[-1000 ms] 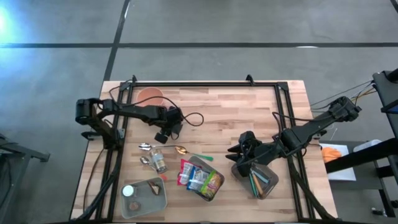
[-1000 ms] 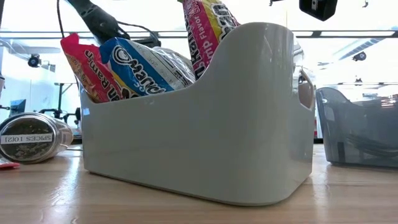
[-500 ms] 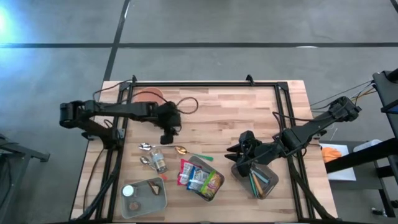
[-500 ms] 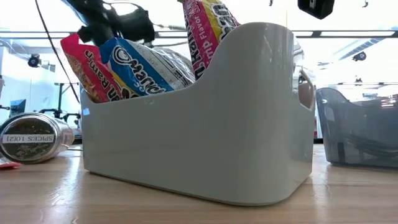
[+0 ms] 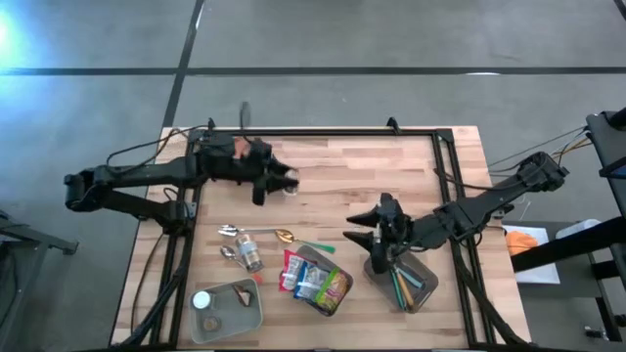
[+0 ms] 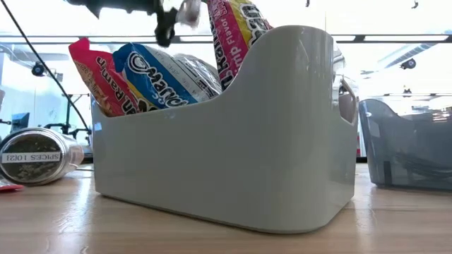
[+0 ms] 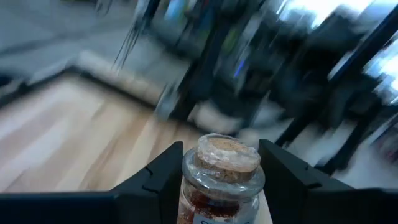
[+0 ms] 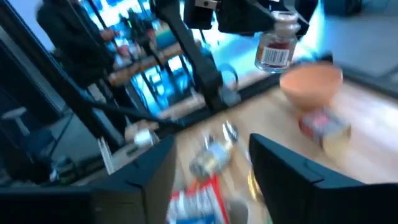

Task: Pick & Place Food Item
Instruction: Put the brown seasoning bottle into the left gray bin

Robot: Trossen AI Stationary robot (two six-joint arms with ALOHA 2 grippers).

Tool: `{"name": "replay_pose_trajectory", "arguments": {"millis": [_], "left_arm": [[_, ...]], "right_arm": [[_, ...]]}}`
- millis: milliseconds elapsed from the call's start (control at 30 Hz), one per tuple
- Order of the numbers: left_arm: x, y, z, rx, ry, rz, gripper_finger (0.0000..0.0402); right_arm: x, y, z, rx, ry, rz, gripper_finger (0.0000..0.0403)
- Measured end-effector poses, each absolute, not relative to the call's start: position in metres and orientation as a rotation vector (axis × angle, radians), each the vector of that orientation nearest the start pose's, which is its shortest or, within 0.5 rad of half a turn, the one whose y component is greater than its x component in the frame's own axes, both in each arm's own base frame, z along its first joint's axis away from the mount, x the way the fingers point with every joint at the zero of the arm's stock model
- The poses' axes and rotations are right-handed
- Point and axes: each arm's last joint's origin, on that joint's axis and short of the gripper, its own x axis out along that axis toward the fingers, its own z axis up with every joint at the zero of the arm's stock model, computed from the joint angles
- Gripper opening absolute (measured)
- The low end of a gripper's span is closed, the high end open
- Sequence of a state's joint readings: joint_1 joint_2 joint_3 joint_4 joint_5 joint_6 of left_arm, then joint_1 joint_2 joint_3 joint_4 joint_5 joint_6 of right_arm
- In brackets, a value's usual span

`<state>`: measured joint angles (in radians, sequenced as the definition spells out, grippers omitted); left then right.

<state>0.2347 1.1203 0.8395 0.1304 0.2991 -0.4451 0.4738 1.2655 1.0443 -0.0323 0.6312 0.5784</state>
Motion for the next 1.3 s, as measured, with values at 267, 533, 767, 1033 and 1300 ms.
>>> {"name": "replay_pose_trajectory", "arguments": {"millis": [267,533,767,1033,1300], "left_arm": [[0.248,0.046,0.346,-0.557,-0.130,-0.126,0.0167],[0.258,0.047,0.336,-0.633,-0.098,-0.095,0.0167],[0.274,0.047,0.344,-0.652,-0.080,-0.140,0.0167],[0.307,0.052,0.369,-0.563,0.088,-0.141,0.0167],[0.337,0.056,0.374,-0.526,0.126,-0.187,0.0167]], "right_arm": [[0.267,0.090,0.350,0.371,0.021,-0.372,0.0298],[0.275,0.065,0.356,0.396,0.000,-0.405,0.0329],[0.280,0.048,0.354,0.495,0.007,-0.406,0.0329],[0.283,0.036,0.355,0.577,0.009,-0.382,0.0329],[0.284,0.037,0.362,0.576,-0.001,-0.355,0.0329]]}}
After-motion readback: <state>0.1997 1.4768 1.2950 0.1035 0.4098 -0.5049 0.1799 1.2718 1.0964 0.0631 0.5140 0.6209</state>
